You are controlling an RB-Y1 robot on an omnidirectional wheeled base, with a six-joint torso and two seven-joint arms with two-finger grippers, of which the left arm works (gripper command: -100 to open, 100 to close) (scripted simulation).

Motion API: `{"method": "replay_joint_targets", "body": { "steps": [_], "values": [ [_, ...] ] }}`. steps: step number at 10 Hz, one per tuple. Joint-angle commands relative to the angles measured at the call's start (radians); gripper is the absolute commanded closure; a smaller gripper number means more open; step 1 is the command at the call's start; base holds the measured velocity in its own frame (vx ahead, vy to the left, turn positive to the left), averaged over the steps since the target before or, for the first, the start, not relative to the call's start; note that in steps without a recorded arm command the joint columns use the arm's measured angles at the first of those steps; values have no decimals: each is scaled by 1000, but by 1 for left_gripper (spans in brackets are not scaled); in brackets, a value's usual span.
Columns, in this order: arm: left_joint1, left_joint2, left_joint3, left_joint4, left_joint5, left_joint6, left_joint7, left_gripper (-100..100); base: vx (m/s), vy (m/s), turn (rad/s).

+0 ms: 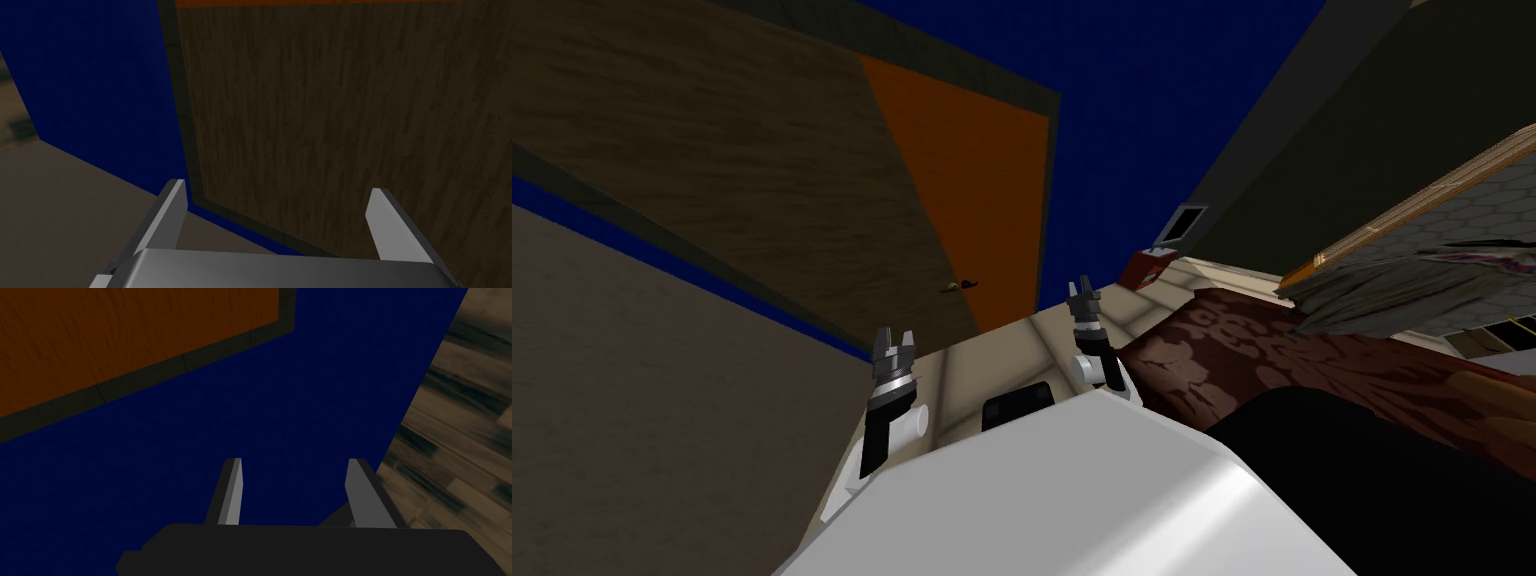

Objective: Pull the door open

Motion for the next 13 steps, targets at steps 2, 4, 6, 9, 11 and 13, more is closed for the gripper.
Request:
{"method": "replay_joint_targets", "body": {
  "steps": [2, 4, 6, 9, 11, 13],
  "values": [
    [-12, 7, 23, 62, 1, -7, 8, -100, 104, 11, -92],
    [-22, 11, 40, 111, 0, -14, 13, -100, 99, 28, -95],
    [-33, 14, 56, 159, 0, -20, 18, -100, 89, 35, -87],
    [-48, 18, 81, 233, 0, -30, 25, -100, 102, 26, -92],
    [-58, 21, 98, 282, -1, -37, 30, -100, 95, 25, -106],
    [-68, 23, 114, 330, -1, -43, 34, -100, 83, 21, -78]
  ]
}}
